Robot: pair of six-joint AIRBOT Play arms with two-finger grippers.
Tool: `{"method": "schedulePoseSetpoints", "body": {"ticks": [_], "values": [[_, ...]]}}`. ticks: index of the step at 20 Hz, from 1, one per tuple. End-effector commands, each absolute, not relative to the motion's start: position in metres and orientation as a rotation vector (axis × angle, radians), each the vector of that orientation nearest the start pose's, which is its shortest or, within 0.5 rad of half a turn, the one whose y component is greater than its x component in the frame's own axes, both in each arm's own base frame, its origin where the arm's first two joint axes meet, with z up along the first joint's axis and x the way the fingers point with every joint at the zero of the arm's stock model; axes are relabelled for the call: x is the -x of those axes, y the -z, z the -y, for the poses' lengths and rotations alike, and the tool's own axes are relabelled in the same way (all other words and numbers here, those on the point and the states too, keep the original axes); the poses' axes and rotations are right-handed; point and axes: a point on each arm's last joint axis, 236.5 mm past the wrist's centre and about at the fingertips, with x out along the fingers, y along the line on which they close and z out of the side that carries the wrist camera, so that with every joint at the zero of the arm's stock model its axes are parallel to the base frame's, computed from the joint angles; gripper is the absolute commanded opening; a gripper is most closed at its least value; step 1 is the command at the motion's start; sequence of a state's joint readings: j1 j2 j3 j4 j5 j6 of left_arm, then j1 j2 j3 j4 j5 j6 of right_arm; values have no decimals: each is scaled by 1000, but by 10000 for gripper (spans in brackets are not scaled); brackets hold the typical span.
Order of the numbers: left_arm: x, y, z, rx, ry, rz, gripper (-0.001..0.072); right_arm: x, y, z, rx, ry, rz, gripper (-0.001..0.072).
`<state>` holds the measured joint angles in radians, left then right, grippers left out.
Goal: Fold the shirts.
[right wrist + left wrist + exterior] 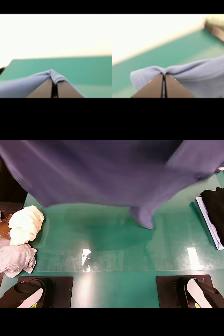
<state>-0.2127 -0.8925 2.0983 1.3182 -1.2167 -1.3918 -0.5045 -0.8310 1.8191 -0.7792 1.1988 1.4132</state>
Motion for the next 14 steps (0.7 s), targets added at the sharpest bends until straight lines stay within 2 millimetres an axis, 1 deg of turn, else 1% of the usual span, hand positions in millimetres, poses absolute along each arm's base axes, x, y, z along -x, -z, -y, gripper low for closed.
{"method": "schedulePoseSetpoints", "body": {"ticks": [1, 2, 3, 4, 5, 6, 7, 8, 9, 10, 12, 14], "values": [[-190, -573, 102, -36, 461, 188, 24, -259, -517, -5, -169, -95, -29, 18], [-191, -570, 102, -39, 463, 176, 24, -260, -518, -2, -172, -88, -42, 17], [-199, -562, 102, -46, 456, 143, 24, -264, -517, 1, -181, -88, -60, 17], [-212, -550, 103, -51, 448, 104, 24, -272, -513, 5, -199, -94, -88, 17], [-229, -534, 105, -53, 445, 53, 24, -283, -504, 12, -228, -99, -132, 17], [-251, -513, 108, -56, 440, -14, 24, -296, -491, 18, -265, -111, -185, 17], [-273, -489, 113, -60, 440, -91, 24, -313, -472, 23, -301, -133, -251, 17], [-299, -458, 119, -65, 444, -192, 24, -330, -448, 24, -342, -164, -329, 17], [-321, -424, 124, -73, 448, -298, 24, -347, -420, 20, -384, -201, -409, 17], [-345, -386, 127, -83, 446, -417, 24, -366, -387, 14, -413, -228, -504, 17], [-388, -309, 133, -103, 438, -639, 24, -400, -315, 6, -383, -205, -697, 17], [-425, -239, 135, -118, 418, -809, 24, -432, -248, -6, -293, -166, -843, 17]]}}
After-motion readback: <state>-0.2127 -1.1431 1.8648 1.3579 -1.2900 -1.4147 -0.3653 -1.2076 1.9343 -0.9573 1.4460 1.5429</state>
